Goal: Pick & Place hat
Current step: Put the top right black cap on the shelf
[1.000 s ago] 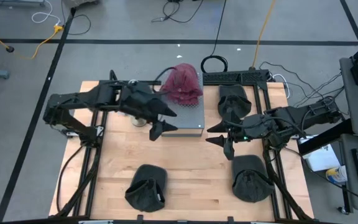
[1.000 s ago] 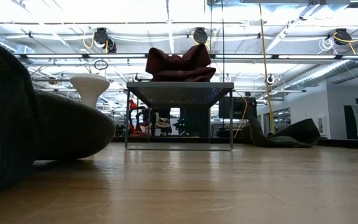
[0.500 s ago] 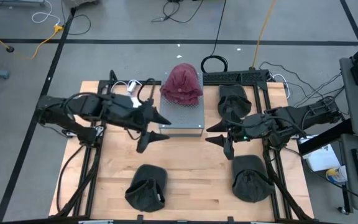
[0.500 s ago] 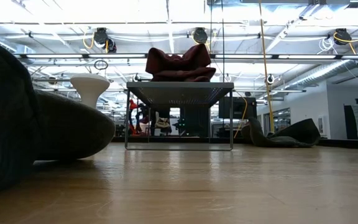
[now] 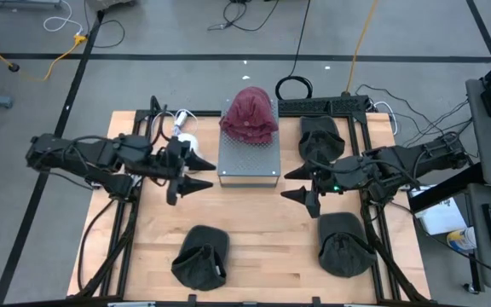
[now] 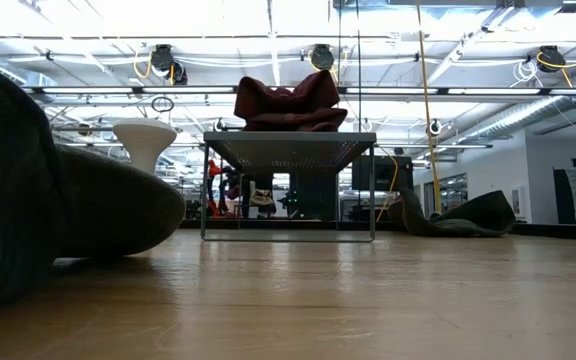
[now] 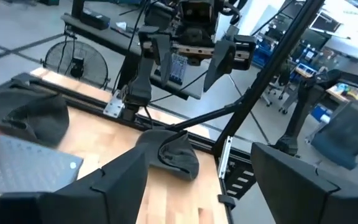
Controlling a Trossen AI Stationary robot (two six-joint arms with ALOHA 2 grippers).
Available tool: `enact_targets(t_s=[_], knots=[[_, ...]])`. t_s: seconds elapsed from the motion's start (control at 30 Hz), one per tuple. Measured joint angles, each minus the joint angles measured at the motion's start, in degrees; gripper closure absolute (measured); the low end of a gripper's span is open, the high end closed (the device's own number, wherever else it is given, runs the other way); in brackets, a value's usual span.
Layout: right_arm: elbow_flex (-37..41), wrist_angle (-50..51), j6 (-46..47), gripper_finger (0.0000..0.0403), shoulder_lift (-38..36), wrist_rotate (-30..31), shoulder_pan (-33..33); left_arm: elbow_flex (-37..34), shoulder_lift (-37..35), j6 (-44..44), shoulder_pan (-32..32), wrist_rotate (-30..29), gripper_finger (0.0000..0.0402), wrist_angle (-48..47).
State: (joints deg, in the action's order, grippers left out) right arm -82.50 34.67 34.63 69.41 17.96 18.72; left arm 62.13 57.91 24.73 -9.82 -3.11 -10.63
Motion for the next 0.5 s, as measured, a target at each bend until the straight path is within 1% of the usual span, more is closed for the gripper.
enact_targets(t_s=[0.07,0.2,0.33,0.5], knots=[[0.0,0.49,0.95,0.0114,-0.03,-0.1,-0.49,-0.22,-0.71,0.8,0.0,0.0,0.0108,-0.44],[0.0,2.21,4.59,0.0111,-0.74,-0.09,-3.17,-0.27,-0.98,1.33,0.0,0.02,0.01,-0.16],[0.01,5.0,6.6,0.0115,-1.89,-0.13,-8.56,-0.27,-0.98,1.34,0.0,0.03,0.0099,-0.18],[0.02,7.47,6.71,0.0118,-4.12,-0.17,-16.87,-0.27,-0.96,1.97,0.0,0.02,0.0107,-0.22]])
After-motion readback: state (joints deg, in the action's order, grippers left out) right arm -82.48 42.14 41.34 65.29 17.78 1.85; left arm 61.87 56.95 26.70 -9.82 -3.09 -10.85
